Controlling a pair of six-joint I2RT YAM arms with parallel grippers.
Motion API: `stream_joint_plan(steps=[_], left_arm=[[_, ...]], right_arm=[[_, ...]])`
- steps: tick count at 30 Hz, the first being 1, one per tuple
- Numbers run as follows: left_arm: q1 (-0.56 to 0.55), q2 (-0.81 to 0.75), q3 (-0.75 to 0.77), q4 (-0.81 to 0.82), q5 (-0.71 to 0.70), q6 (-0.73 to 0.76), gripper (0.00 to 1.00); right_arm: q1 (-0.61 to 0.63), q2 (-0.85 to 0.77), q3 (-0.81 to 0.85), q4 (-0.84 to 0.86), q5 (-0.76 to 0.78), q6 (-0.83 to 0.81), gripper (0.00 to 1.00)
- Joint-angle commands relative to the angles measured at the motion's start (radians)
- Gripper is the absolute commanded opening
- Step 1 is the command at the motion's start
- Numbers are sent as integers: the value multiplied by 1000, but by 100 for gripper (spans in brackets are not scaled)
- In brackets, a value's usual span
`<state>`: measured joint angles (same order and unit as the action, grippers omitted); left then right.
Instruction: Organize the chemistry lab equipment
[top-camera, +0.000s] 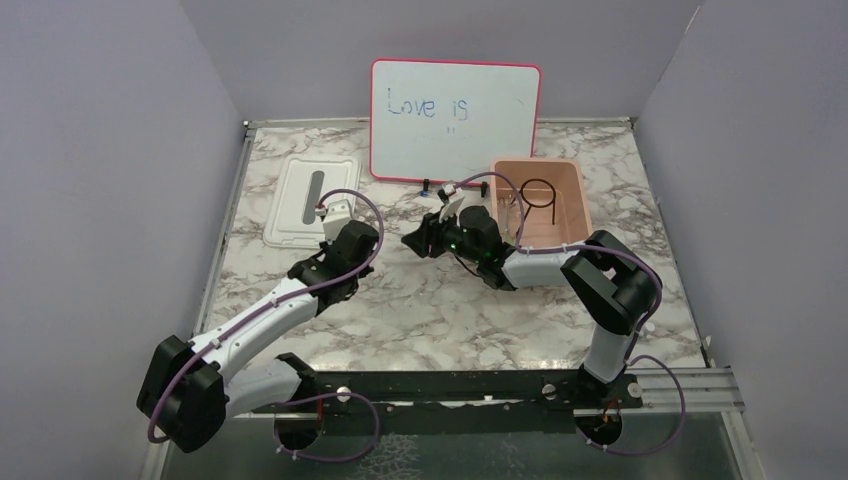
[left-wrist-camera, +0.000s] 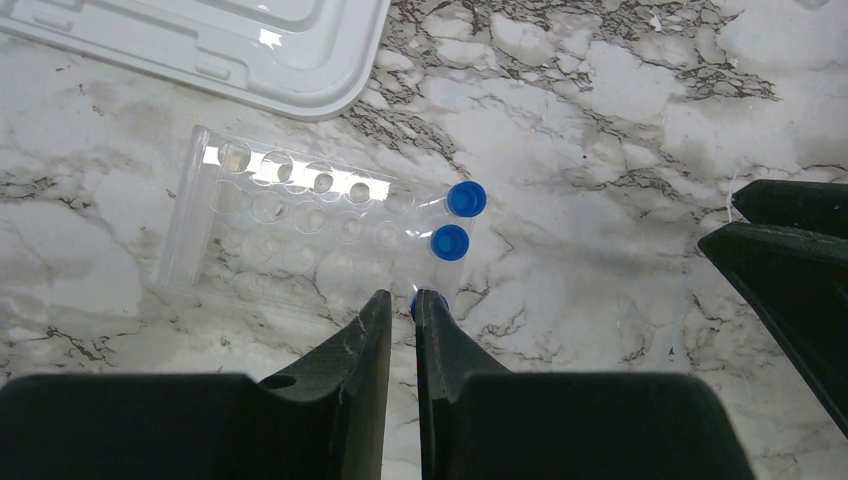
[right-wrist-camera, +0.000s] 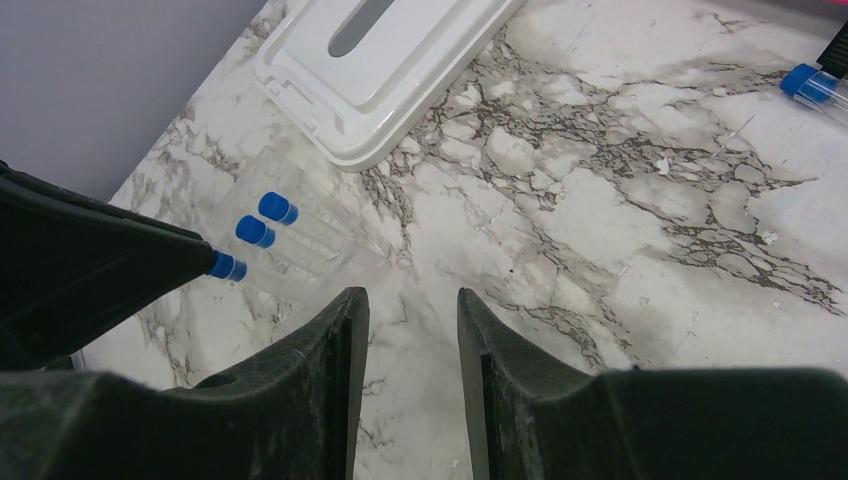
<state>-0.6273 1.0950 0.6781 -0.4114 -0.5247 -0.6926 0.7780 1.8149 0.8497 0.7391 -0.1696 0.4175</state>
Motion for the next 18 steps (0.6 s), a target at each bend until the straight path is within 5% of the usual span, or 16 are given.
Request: stream_joint_plan(steps=[1,18], left_arm=[[5,-31,5,-44,-14,-5,18],[6,-32,42,-60,-18,10,27]], right_arm=[[6,10,4,18,18,-14,42],[6,11,5,14,18,-12,42]])
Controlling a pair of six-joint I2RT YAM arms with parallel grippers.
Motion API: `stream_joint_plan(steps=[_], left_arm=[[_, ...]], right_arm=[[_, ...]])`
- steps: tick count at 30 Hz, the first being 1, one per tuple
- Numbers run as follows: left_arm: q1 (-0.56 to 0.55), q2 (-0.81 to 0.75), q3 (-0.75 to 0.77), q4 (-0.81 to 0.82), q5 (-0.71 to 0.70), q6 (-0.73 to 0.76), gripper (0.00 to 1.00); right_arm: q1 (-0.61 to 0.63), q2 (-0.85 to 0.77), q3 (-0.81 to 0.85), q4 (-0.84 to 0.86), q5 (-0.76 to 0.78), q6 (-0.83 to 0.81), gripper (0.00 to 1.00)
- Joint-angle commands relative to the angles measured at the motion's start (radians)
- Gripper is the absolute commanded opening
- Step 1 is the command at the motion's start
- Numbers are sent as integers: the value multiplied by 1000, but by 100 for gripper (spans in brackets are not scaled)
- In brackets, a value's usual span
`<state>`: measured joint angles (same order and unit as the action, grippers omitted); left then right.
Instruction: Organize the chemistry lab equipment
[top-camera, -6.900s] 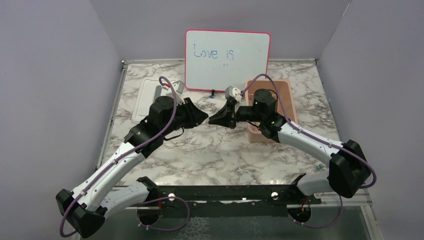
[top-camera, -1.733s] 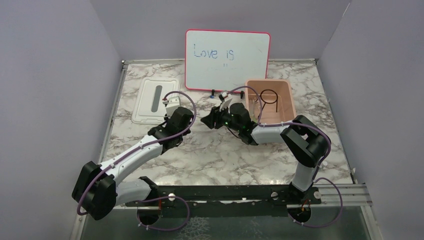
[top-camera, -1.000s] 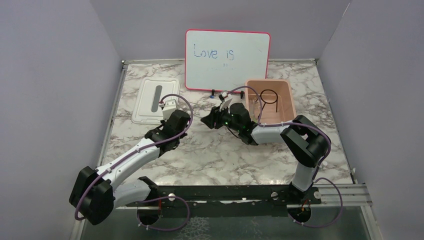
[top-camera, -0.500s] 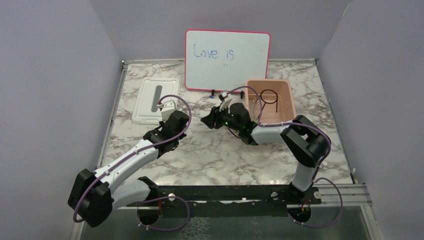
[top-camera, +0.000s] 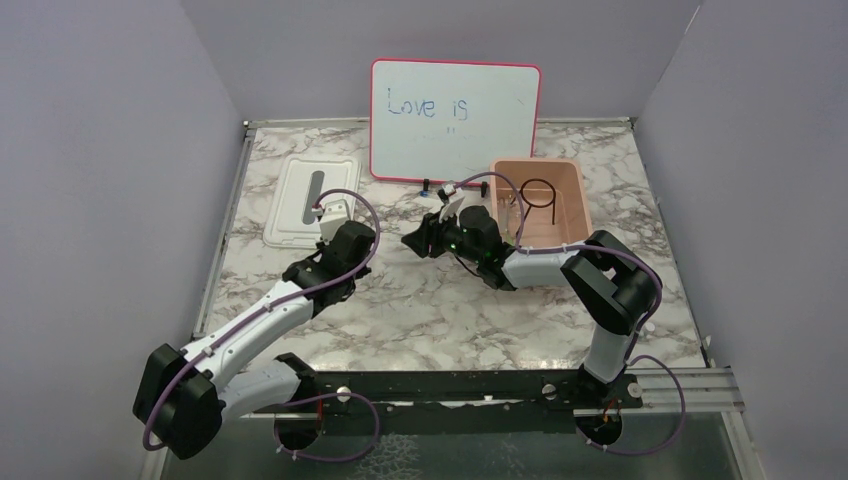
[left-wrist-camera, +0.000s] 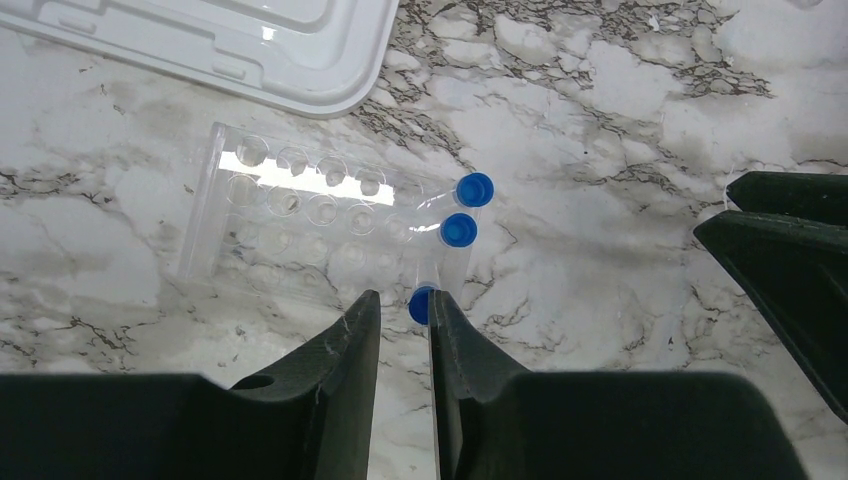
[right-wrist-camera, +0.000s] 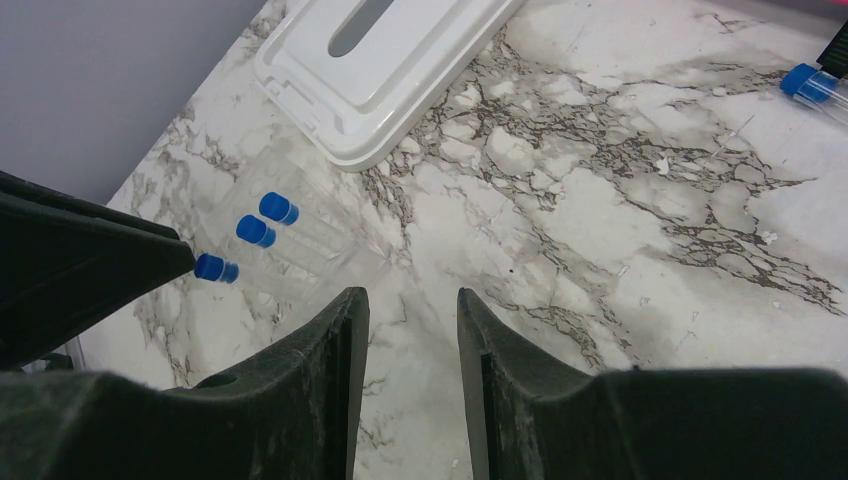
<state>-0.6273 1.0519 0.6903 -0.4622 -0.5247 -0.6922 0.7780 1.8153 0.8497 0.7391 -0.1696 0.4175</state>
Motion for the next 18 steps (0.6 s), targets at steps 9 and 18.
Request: stream_joint_plan(steps=[9,18], left_arm=[[6,76,44,24,28,19,24],[6,75,45,32,27,23,23]], right_arm=[[6,9,4,16,18,-13,42],[6,9,3,19,16,-14,42]])
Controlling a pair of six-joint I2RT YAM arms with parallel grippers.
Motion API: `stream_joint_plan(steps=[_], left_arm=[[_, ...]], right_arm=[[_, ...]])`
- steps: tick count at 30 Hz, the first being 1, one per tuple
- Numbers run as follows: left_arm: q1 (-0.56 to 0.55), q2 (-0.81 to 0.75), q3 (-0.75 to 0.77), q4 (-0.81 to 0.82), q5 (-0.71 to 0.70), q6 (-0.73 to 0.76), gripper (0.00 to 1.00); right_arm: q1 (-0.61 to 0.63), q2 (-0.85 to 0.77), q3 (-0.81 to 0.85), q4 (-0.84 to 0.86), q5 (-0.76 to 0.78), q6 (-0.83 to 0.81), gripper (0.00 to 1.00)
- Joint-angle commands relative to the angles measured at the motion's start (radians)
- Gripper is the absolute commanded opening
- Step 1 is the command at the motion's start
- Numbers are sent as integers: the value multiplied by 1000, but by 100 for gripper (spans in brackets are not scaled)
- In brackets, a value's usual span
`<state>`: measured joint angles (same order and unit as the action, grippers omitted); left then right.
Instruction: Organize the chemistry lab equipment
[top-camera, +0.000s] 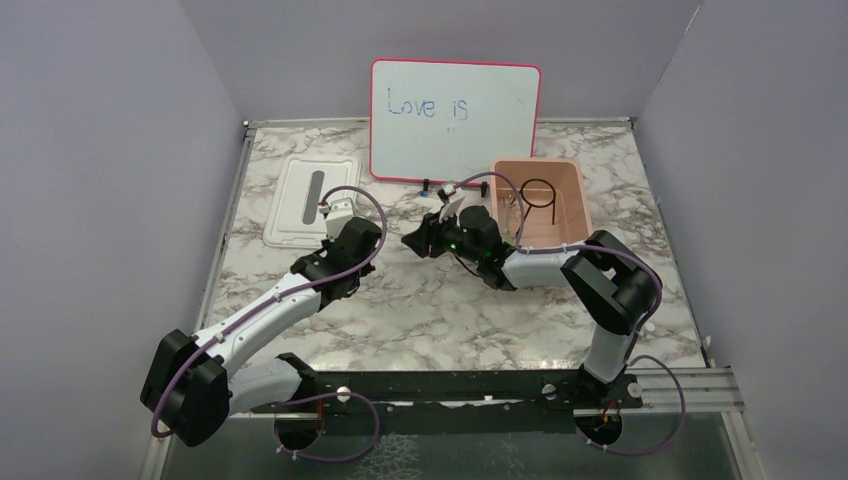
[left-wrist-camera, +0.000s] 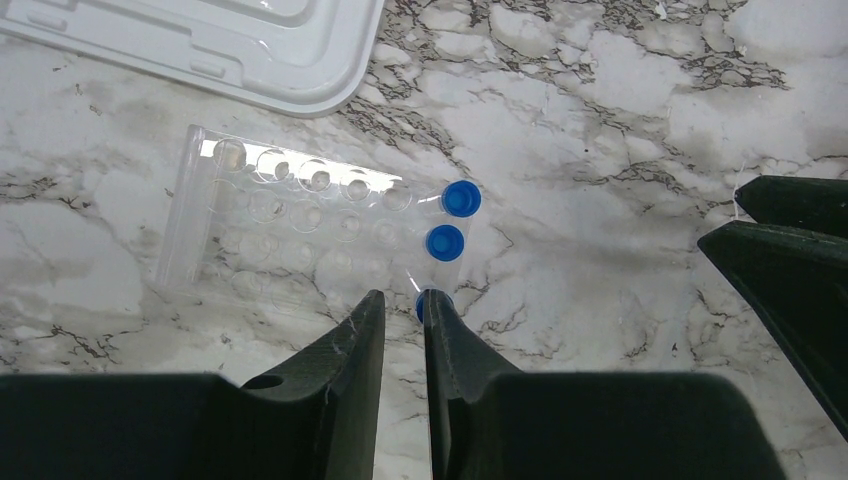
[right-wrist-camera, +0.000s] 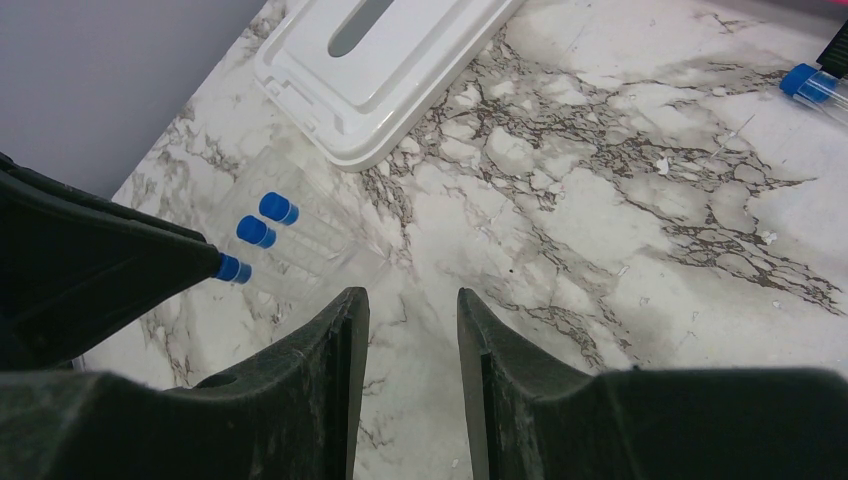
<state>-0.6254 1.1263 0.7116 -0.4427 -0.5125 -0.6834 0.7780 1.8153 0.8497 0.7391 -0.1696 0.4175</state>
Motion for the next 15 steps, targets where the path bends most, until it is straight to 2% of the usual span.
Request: stream_joint_plan(steps=[1,8,15], left_arm=[[4,-2,23,13,14,15,24],[4,-63,78,-30,-18,29,37],[4,-152,142,-74,-15,74,44]], right_arm=[[7,8,3,19,16,-14,42],[6,4,22,9,10,-22,42],[4,-9,193,-232,137,-126,44]])
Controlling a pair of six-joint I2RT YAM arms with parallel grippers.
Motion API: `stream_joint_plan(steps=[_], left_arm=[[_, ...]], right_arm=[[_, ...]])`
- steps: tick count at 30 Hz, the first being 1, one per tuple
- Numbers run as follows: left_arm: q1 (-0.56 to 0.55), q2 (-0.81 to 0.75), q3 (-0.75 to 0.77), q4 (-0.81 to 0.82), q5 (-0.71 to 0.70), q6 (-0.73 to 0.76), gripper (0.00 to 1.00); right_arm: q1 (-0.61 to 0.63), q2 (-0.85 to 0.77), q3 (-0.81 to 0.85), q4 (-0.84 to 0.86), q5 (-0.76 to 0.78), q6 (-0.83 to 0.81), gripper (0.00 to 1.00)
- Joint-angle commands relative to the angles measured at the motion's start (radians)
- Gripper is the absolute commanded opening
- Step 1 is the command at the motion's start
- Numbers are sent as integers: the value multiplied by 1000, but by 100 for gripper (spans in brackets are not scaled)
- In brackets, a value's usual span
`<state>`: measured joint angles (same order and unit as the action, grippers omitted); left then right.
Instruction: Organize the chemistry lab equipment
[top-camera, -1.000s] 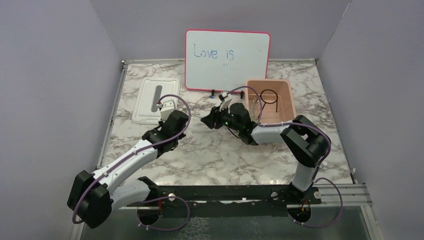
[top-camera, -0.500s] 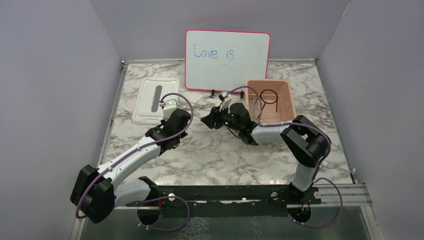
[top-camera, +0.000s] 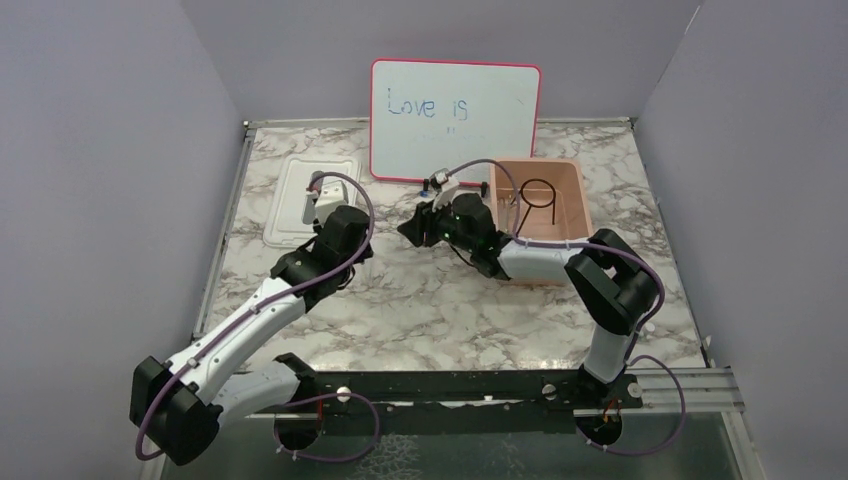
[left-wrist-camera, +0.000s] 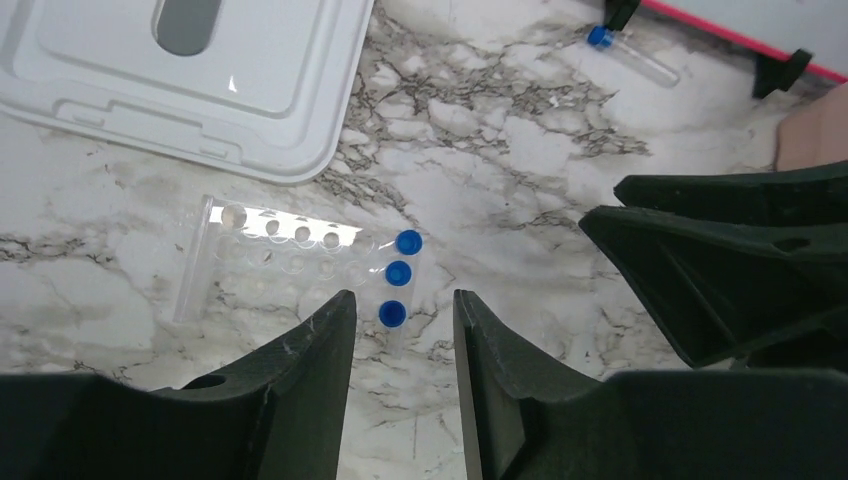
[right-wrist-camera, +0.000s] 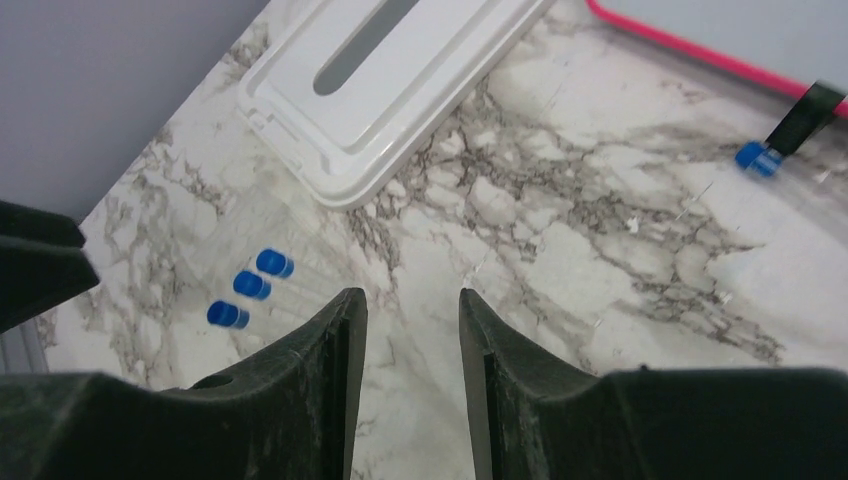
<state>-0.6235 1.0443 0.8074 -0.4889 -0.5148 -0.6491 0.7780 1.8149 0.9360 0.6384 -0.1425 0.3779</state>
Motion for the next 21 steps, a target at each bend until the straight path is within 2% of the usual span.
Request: stream_joint_plan(steps=[1,5,9,12,16,21], left_arm=[[2,-85,50,-27,-4,50,45],[2,-151,57,-31,22,89,49],[2,-200,56,-36,45,114,55],[2,-222,50,-40,53,111,62],[2,-238,41,-26,122,111,63],[3,-240,26,7,235,115,63]], right_arm=[[4,2,149,-183,152,-112,44],[-15,94,329,-369,309,-237,50],[-71,226,566,-598,365,-346,62],[-108,309,669,-716,353,-417,66],[-120,376,732,-753,320,-501,67],[-131,439,786,-799,286,-516,66]])
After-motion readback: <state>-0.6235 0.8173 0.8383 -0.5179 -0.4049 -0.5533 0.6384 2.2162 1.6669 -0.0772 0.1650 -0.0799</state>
